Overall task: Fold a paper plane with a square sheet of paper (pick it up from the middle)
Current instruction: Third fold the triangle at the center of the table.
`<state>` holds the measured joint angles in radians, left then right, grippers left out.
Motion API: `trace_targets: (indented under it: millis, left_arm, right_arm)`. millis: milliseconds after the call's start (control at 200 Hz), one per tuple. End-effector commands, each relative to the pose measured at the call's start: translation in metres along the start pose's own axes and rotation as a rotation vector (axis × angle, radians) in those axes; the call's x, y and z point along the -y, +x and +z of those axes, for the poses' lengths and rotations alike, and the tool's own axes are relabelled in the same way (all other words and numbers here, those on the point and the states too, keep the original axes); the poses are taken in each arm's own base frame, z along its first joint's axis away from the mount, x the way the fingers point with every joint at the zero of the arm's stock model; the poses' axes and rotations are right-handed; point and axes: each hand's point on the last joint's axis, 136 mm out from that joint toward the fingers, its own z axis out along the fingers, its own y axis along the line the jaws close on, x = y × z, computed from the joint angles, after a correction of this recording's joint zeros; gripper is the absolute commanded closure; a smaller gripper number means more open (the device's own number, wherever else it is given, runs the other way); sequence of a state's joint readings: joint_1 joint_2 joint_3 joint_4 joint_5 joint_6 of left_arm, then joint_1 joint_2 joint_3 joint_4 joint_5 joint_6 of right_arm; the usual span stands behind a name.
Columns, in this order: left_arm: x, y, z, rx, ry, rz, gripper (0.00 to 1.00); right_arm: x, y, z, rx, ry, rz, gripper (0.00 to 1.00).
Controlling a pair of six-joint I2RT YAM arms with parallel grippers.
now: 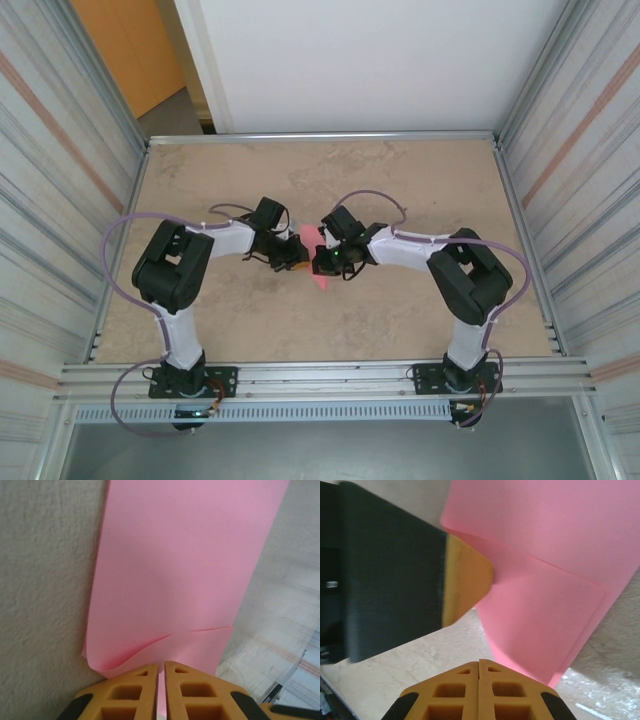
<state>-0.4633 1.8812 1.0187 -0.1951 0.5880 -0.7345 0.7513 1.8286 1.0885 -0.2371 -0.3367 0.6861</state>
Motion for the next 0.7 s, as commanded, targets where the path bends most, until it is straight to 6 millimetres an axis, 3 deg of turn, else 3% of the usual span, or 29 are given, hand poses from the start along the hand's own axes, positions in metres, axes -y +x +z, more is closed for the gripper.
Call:
trace_targets:
  millis: [0,371,697]
  left_arm:
    - [0.005,0.007,-0.006,-0.015,0.015,-0.02,0.86]
    - [0.032,0.001,-0.019,0.024,0.108,0.056,0.84]
    - [0.027,0.007,-0.012,0.01,0.115,0.147,0.83]
  right_arm:
    - [0.008,0.003,0.007,-0.027,0.029,0.04,0.94]
    - [0.029,0.012,0.017,-0.062,0.116,0.058,0.94]
    - [0.043,0.02,0.019,-0.083,0.171,0.075,0.95]
